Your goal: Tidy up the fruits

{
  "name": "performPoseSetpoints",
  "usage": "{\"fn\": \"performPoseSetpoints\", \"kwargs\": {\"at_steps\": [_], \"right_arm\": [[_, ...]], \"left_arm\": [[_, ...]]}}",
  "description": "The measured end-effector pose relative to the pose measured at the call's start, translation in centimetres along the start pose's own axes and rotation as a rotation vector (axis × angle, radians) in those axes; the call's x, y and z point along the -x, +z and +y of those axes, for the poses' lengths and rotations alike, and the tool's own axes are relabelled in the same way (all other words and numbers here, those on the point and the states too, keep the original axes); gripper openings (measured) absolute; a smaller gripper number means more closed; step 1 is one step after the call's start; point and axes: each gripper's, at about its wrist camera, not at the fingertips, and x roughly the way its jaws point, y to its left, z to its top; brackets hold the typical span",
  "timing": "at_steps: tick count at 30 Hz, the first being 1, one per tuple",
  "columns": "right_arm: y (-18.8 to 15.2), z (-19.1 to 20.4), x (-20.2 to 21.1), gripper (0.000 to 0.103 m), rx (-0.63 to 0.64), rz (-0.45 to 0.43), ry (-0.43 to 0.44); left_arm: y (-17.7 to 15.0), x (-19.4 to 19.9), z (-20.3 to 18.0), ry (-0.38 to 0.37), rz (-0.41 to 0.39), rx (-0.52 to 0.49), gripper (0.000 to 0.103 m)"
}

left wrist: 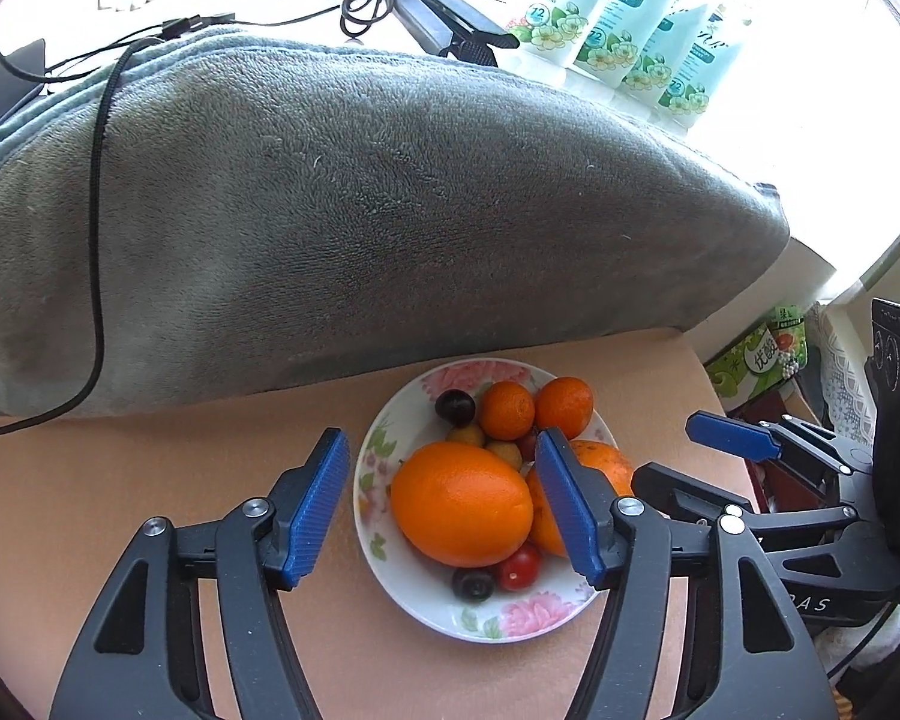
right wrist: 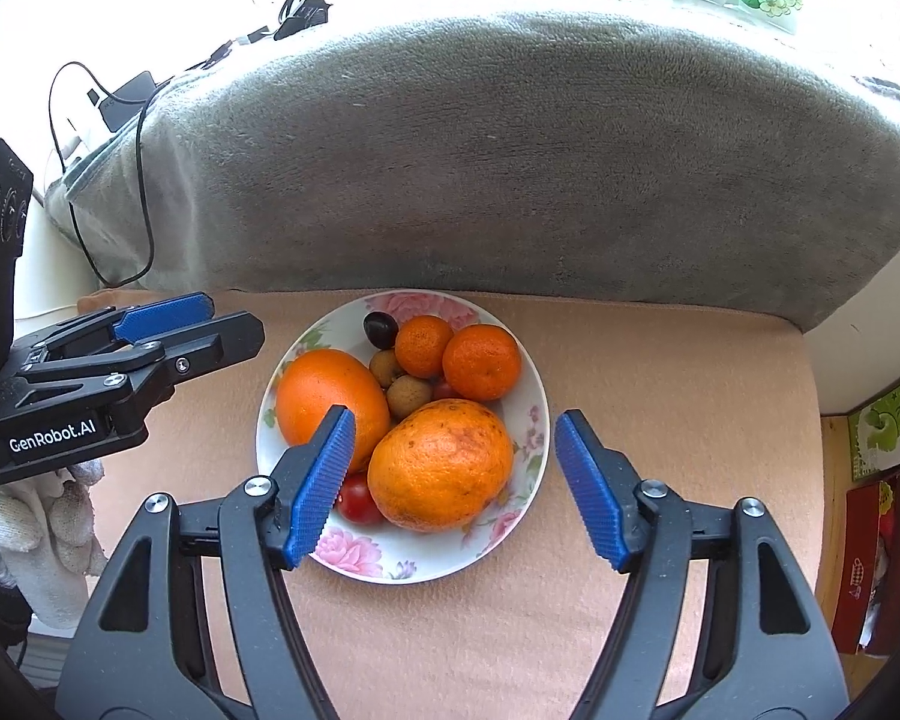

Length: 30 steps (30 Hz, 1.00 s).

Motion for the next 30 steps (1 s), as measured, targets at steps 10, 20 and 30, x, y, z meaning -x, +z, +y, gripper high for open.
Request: {"fn": "performPoseSetpoints", "kwargs": {"at_steps": [10,20,30], "right_arm": [[-0.6,0.0,1.6,0.072,-0.029,-0.018,-0.004],[-2.0,1.0,4.4,0.072,-0.044,-0.05,-0.008],[-4.5,2.6,7.5,0.072,-0.061,-0.075,-0.001]], "left_arm": [[-1.0,2.0,-0.4,0.007,-0.008,-0.004,0.067],[-2.7,5.0,-0.9,0.014,-0.015,0.012,0.067],[-5.0,8.7,-1.8,0.047,-0.031,-0.012,0.067]]}}
